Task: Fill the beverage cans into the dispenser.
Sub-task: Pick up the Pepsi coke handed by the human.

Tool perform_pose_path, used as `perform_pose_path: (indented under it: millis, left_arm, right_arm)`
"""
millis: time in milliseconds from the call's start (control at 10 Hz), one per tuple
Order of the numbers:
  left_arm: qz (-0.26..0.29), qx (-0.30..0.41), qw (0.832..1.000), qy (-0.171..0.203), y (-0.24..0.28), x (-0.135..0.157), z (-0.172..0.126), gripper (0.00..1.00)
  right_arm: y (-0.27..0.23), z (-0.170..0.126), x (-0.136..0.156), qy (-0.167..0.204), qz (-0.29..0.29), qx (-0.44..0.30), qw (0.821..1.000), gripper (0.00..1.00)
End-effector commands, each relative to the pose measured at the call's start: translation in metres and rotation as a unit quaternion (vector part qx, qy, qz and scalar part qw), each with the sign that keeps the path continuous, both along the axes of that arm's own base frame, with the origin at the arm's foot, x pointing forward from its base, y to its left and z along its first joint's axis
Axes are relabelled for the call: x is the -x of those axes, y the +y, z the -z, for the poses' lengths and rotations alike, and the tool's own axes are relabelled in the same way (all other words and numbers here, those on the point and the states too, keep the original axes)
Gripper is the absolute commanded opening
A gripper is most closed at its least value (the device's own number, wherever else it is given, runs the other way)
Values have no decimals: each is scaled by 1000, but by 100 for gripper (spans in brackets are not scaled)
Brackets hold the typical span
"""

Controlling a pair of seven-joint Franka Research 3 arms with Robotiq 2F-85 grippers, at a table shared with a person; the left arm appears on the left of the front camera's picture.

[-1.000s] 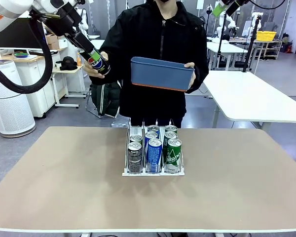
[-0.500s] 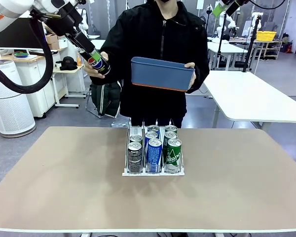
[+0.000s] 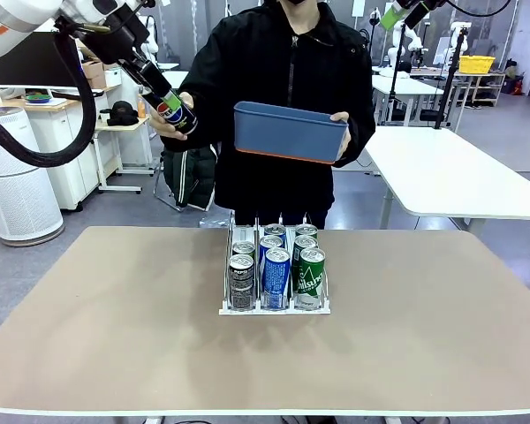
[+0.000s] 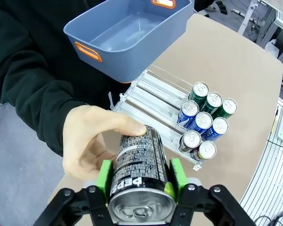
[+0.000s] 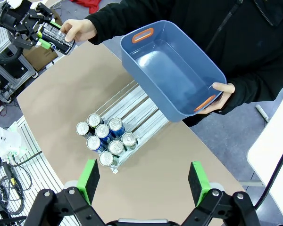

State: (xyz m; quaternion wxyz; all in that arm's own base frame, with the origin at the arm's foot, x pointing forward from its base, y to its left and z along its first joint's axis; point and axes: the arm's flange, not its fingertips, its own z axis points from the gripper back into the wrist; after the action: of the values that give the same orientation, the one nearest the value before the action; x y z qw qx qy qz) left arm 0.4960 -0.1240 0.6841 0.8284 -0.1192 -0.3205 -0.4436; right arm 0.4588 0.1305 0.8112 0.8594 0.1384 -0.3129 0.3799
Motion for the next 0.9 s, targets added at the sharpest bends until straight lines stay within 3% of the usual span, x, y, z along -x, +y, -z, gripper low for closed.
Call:
perform_pose_path:
  millis: [0, 200, 700, 800]
  left_arm:
    - [-10, 1, 1000, -1, 2, 1, 1, 22]
    - [-11, -5, 1000, 6, 4, 0, 0, 0]
    - [-27, -18, 999, 23, 4, 0, 0, 0]
    - [-49, 12, 999, 6, 2, -1, 0, 0]
  right_arm:
    - [-1, 2, 1, 2, 0, 1, 1000, 100]
    - [-1, 2, 1, 2, 0, 1, 1000, 100]
    - [-1, 2, 1, 2, 0, 1, 1000, 100]
    - [-1, 2, 1, 2, 0, 1, 1000, 100]
